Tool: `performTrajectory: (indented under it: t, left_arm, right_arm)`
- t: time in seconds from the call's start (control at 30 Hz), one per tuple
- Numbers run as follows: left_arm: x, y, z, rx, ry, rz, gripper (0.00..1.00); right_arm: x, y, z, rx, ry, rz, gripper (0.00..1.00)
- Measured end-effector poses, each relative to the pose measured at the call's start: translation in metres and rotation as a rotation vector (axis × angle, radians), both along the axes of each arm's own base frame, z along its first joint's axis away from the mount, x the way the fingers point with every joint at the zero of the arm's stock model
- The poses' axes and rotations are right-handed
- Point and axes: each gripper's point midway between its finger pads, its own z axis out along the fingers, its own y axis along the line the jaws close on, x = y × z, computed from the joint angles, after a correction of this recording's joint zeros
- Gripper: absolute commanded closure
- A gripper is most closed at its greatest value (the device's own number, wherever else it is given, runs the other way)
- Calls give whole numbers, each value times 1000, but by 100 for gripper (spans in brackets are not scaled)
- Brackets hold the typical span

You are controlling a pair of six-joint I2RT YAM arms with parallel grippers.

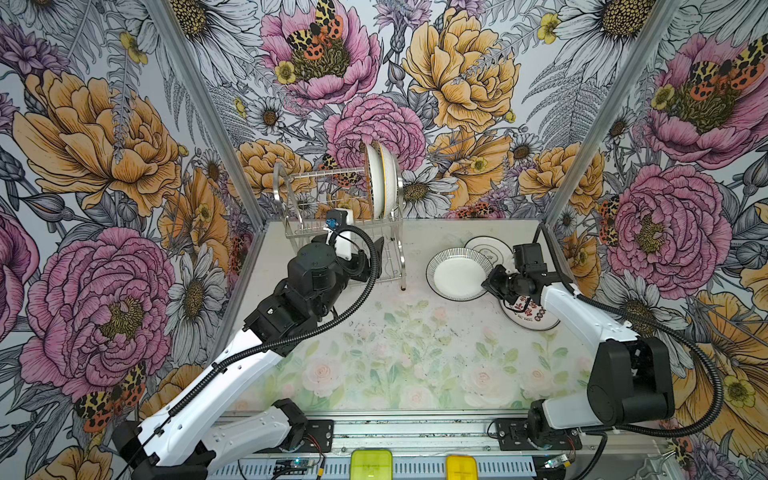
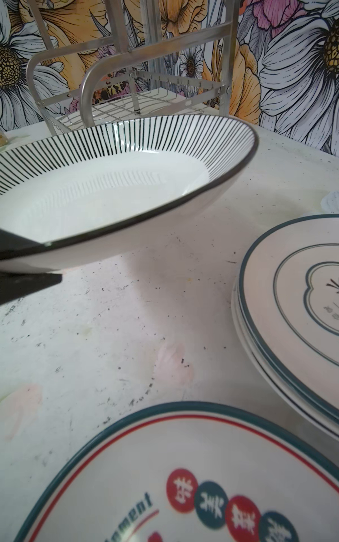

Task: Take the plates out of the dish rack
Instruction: 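Set the black-striped plate down with the right gripper while the left reaches the rack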

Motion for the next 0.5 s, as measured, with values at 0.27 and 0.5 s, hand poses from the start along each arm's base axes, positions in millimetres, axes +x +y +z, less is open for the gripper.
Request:
performTrajectory:
  t: [0.27,0.5]
  left_arm:
    - [7,39,2,-68,18,111,1]
    - [11,47,-8,-78,48,140,1]
  right_arm:
    - [-4,1,-26,29,21,-25,100]
    - [-8,1,-42,36,38,-36,100]
